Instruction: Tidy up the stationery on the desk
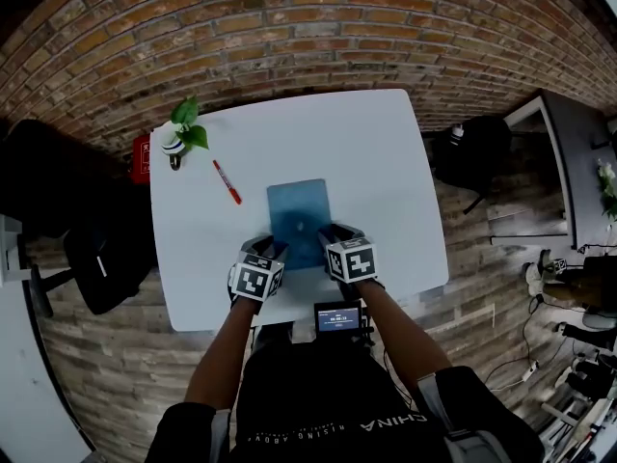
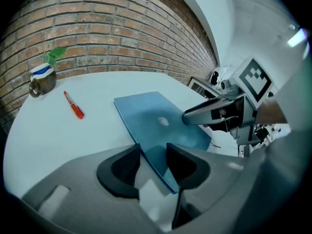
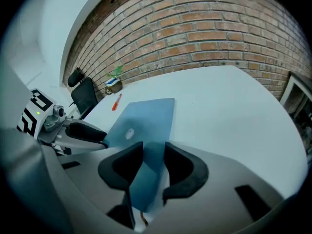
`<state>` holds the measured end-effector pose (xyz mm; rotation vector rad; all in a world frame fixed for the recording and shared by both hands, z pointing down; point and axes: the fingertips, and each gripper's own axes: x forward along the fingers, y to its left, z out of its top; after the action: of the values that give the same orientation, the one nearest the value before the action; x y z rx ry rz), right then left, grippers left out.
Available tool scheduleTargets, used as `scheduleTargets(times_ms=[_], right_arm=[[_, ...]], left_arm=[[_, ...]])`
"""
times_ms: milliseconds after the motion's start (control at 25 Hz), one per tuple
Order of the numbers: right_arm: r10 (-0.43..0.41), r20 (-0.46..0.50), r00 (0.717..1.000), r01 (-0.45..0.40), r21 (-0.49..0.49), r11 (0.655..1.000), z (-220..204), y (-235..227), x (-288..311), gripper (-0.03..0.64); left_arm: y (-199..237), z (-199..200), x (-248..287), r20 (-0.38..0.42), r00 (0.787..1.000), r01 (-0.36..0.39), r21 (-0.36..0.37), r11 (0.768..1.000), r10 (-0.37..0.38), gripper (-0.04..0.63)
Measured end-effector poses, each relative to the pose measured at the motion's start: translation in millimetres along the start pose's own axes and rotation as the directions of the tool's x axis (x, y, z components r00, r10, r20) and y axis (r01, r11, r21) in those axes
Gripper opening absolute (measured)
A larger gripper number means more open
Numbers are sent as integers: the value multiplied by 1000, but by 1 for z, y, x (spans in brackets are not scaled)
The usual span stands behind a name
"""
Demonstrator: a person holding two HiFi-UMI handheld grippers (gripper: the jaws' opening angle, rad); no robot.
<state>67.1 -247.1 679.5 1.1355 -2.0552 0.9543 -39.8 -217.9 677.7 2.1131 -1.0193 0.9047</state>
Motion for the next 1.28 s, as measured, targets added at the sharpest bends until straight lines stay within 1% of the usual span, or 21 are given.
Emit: scheduleTargets(times_ms=[200, 480, 600, 880, 1040, 1200, 1280], right_arm=[[8, 30, 1000, -7, -32, 999, 10, 1, -14, 94], [53, 58, 997, -48, -94, 994, 26, 18, -36, 62], [87, 71, 994, -78, -121, 990, 34, 34, -47, 52], [148, 98, 984, -122, -230, 966, 55, 80, -66, 49], [198, 105, 975, -164, -263, 951, 66, 109, -72, 48], [232, 109, 967, -190, -301, 935, 75, 138, -70, 46], [238, 108, 965, -193, -317, 929, 77, 147, -67, 46]], left_arm=[[0, 0, 0, -2, 1000, 2, 1, 1000, -2, 176], [1, -2, -1, 4, 1000, 15, 1, 1000, -15, 173], [2, -2, -3, 11, 1000, 16, 3, 1000, -16, 173], [3, -2, -10, 52, 998, 46, -18, 999, -45, 173], [5, -1, -19, 71, 996, 55, 10, 998, -55, 173], [1, -6, -32, 56, 991, 123, 25, 992, -124, 173], [-1, -5, -44, 83, 984, 156, 7, 988, -156, 173]])
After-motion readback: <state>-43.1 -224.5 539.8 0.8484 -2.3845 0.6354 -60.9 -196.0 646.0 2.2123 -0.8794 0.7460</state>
